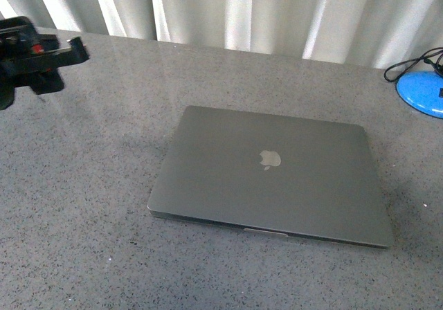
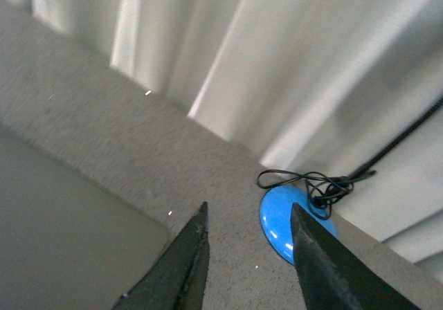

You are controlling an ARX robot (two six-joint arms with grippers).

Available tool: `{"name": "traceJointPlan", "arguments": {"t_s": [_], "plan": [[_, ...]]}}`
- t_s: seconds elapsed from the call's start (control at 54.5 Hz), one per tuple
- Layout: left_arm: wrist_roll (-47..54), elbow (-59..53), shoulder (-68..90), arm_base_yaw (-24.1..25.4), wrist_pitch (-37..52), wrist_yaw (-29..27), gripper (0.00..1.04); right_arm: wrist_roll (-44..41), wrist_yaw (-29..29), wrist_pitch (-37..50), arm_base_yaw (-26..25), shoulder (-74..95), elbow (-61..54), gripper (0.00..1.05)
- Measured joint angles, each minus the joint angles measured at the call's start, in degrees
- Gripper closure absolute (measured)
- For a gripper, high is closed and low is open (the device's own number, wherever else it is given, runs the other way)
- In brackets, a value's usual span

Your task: Close laptop

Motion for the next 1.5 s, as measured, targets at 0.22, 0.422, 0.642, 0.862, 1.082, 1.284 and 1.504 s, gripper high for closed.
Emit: {"name": "traceJointPlan", "arguments": {"t_s": [0.22,0.422,0.642,0.862,1.082,1.284,1.504], "plan": [[4.09,-5.75,-4.5,2.01,5.01,0.94,1.01,12.13,0.22,2.1,-0.31,-8.79,-6.69,1.04],[9.09,-16.83,-21.9,5.88,1.03,4.66,1.01,13.79,0.59,-2.62,-0.33,-16.96,-10.71,1.04],[10.16,-21.99,-36.92,10.12,-9.2,9.97,1.01,14.6,0.66,-11.17,-0.31,-29.14,-14.03,1.04],[10.34,-23.04,-54.53,11.47,-25.94,10.29,1.01,14.8,0.79,-20.28,-0.31,-40.13,-15.15,1.04],[10.36,-23.98,-64.13,11.47,-33.77,10.32,1.01,14.86,0.9,-27.41,-0.31,-48.22,-15.39,1.04],[10.36,-24.0,-73.68,11.47,-42.07,10.34,1.01,15.12,1.03,-34.93,-0.31,-56.41,-15.45,1.04],[10.36,-24.02,-83.25,11.47,-51.04,10.38,1.01,15.21,1.05,-42.47,-0.31,-64.28,-15.47,1.04]]}}
